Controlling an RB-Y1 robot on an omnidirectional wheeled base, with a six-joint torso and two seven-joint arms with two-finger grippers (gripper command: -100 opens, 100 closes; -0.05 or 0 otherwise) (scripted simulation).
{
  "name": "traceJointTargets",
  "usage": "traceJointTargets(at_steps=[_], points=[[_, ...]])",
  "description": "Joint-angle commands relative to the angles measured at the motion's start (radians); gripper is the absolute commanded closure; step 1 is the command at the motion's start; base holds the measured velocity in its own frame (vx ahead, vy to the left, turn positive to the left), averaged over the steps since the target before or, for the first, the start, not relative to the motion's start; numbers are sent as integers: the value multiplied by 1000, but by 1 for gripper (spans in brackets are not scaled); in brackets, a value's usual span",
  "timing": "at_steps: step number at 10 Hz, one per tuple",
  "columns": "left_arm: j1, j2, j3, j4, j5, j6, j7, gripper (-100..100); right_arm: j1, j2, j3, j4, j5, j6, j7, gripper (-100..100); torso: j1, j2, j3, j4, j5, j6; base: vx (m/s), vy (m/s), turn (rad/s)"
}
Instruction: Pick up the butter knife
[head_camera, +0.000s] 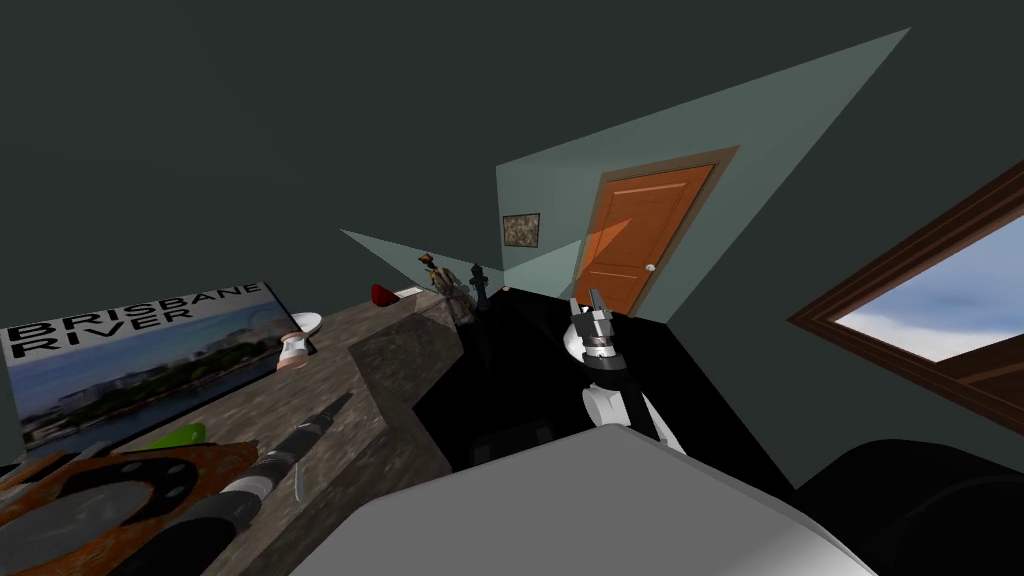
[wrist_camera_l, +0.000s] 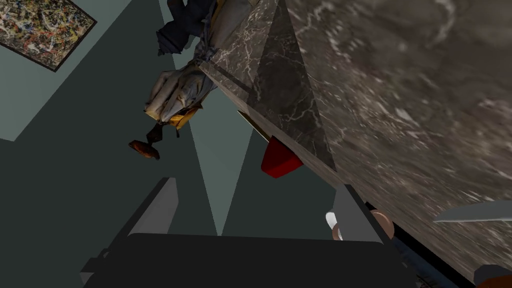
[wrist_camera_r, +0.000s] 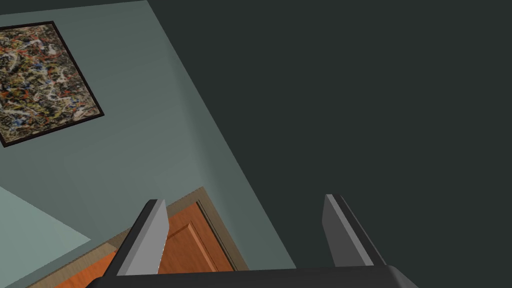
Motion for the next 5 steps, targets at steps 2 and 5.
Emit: traceJointTargets(at_steps=[2,5], points=[[24,59,3,57,6,35,6,-100,0,0,0,0,0,0,0,0,0,1,0,0,0,0,57,-53,-14],[55,126,6,109,10,92,12,-100,0,0,0,0,0,0,0,0,-1,1,0,0,0,0,63,-66,-14]])
